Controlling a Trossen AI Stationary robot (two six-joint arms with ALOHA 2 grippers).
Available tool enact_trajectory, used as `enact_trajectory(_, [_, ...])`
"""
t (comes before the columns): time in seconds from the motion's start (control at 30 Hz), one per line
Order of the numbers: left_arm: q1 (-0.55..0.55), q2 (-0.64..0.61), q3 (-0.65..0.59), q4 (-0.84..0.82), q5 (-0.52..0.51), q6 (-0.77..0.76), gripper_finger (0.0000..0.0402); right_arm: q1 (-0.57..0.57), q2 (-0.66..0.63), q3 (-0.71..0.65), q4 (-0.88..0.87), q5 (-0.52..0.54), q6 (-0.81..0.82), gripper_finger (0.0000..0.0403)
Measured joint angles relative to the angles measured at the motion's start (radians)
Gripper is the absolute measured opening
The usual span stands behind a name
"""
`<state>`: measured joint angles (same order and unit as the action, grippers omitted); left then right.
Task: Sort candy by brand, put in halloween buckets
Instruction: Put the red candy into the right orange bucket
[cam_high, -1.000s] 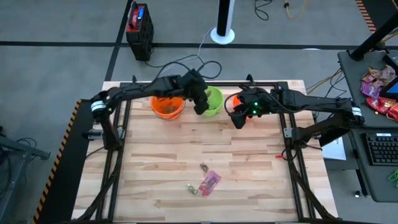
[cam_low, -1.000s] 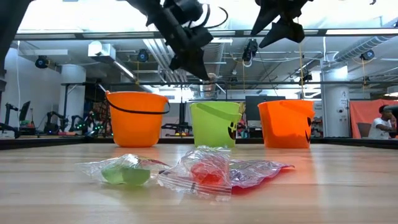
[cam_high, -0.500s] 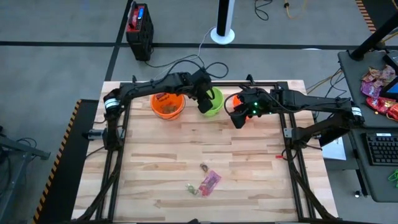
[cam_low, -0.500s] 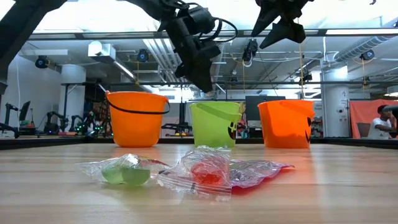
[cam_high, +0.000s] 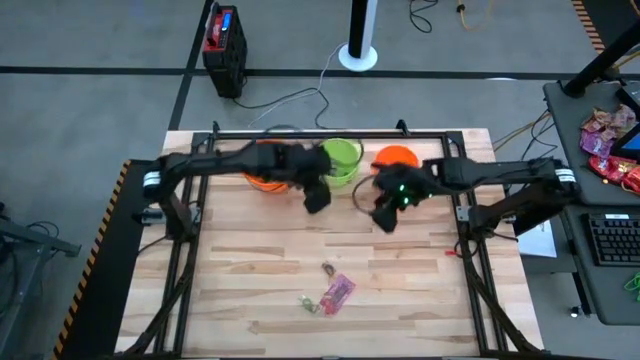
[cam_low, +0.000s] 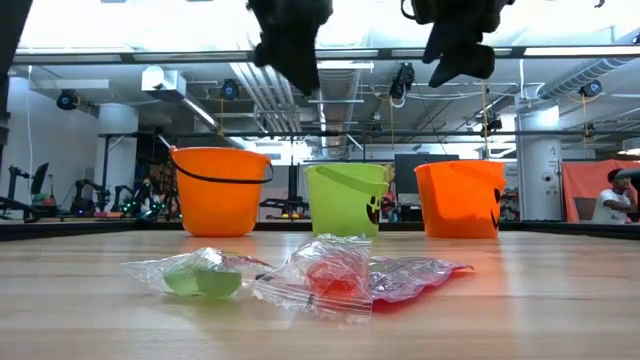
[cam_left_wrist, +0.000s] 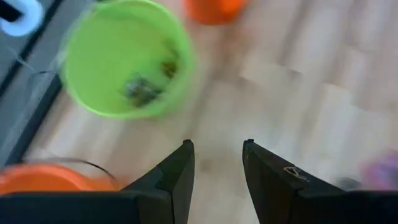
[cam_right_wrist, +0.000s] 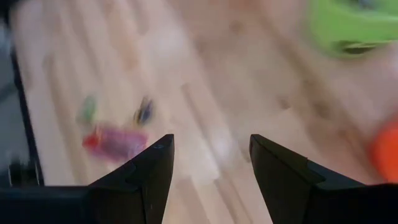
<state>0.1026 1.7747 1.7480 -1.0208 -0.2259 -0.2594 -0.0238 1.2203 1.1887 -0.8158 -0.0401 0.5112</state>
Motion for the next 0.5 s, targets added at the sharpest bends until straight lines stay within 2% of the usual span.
enact_trajectory(0.1, [-0.088, -0.03, -0.007, -0.017, -0.032, -0.081, 0.012, 0.062, 0.037, -0.025, 0.055, -0.057, -0.121, 0.0203])
enact_trajectory(0.3, [-0.257, -0.062, -0.008, -0.104, -0.249, -0.192, 0.012, 0.186, 0.148, -0.051, 0.196, -0.067, -0.347, 0.0203])
enact_trajectory(0.5, [-0.35, -0.094, -0.01, -0.183, -0.288, -0.243, 0.012, 0.277, 0.32, -0.046, 0.343, -0.064, -0.471, 0.0203])
